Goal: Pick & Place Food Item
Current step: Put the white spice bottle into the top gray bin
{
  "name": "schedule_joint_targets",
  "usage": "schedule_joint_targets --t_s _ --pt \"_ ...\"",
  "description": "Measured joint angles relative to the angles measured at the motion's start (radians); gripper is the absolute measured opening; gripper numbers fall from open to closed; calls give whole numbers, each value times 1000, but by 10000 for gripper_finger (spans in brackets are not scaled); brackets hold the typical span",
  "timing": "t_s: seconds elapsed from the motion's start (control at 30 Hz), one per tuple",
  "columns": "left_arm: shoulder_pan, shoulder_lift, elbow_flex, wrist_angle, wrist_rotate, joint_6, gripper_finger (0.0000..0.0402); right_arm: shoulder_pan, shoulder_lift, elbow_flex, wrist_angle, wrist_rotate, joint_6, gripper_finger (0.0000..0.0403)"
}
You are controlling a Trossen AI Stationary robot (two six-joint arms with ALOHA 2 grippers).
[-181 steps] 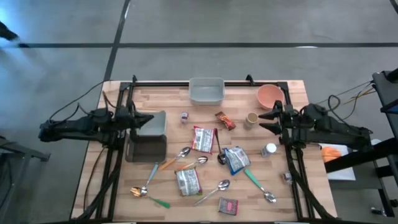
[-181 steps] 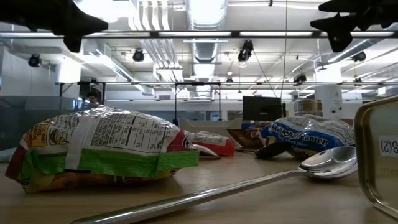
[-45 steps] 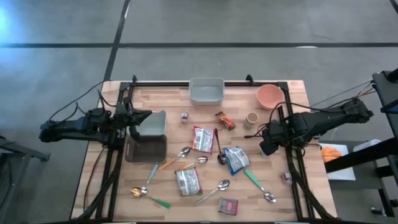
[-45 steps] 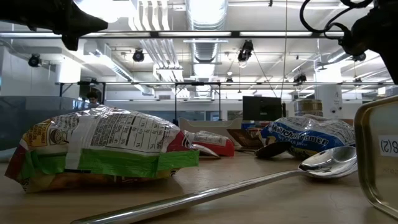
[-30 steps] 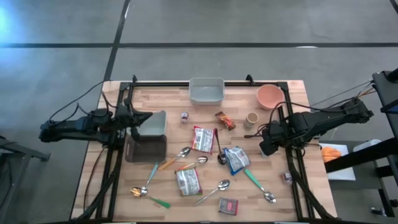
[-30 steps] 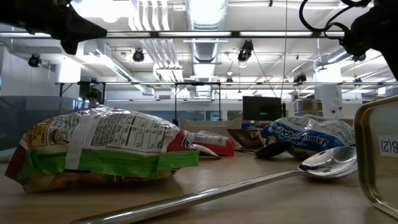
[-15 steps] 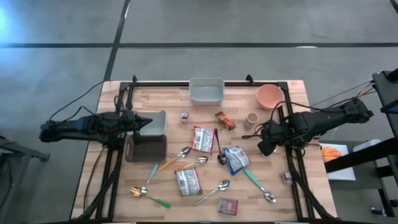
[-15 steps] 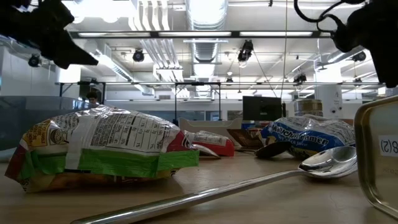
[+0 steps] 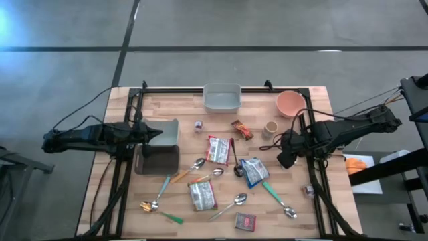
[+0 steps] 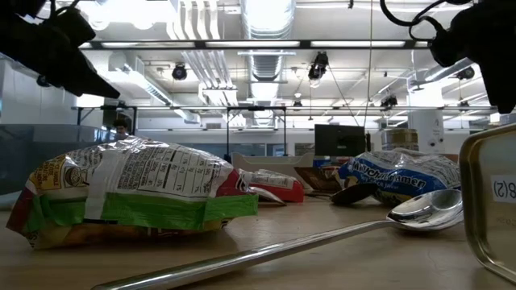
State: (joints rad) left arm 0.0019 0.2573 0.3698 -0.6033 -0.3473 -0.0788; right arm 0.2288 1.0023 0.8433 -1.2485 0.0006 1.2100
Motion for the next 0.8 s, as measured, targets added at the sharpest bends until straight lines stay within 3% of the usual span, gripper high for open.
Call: schedule_joint_targets --t_s 0.33,0.67,0.8 --pt "0 0 0 0 0 0 0 0 0 0 6 -41 72 198" --pt "0 0 0 0 0 0 0 0 0 0 -46 -74 177 346" --pt "0 0 0 0 0 0 0 0 1 0 -45 -81 230 374"
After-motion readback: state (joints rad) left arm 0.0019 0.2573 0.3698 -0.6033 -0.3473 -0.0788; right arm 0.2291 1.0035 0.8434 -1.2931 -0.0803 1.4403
